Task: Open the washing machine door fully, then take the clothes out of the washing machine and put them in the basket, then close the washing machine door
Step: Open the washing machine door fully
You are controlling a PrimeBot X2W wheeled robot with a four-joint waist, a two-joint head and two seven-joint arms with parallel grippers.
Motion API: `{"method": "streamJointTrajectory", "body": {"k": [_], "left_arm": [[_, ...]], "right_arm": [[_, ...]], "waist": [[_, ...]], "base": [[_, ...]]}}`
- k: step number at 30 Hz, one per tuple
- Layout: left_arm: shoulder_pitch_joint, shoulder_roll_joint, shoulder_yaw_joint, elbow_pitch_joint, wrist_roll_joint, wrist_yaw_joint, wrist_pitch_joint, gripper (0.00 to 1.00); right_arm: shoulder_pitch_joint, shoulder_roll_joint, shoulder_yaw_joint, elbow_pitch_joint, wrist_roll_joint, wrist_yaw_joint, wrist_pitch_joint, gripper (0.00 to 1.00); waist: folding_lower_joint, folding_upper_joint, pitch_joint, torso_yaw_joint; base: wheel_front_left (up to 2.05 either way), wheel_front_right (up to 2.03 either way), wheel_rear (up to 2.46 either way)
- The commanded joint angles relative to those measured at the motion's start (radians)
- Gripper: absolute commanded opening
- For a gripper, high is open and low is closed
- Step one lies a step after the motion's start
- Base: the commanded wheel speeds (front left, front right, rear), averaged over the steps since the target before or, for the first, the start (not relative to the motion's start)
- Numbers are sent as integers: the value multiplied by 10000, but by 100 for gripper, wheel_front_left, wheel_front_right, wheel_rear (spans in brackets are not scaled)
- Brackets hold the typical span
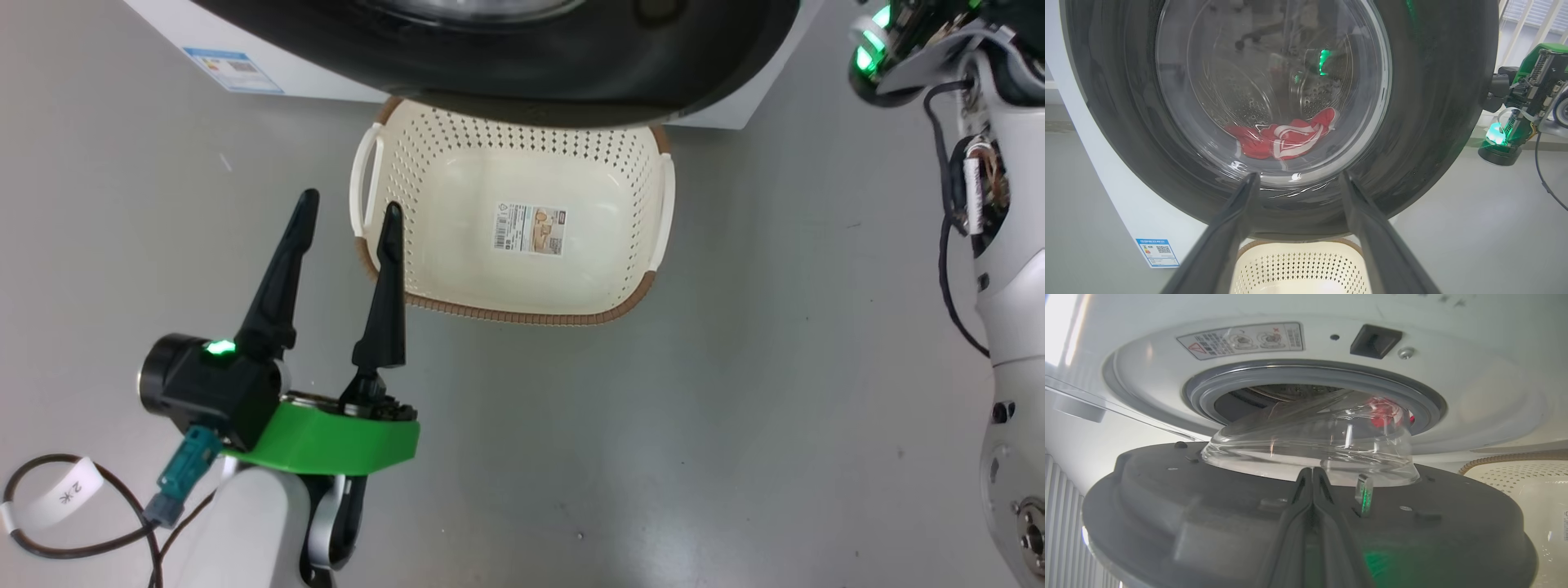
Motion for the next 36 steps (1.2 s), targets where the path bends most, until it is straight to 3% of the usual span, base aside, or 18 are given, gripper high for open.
{"method": "streamJointTrajectory", "body": {"k": [1,20,36], "left_arm": [[120,185,344,-210,173,-66,-76,100],[538,185,500,12,205,-98,-76,100],[1137,185,531,-26,37,6,-76,100]], "right_arm": [[170,364,241,-370,134,6,78,0],[1706,365,1147,-1131,978,6,-38,0],[3281,300,1540,-1612,1209,6,300,0]], "waist": [[0,0,-99,-17],[0,0,-1087,-64],[0,0,-1978,721]], "base": [[0,0,0],[0,0,0],[0,0,0]]}}
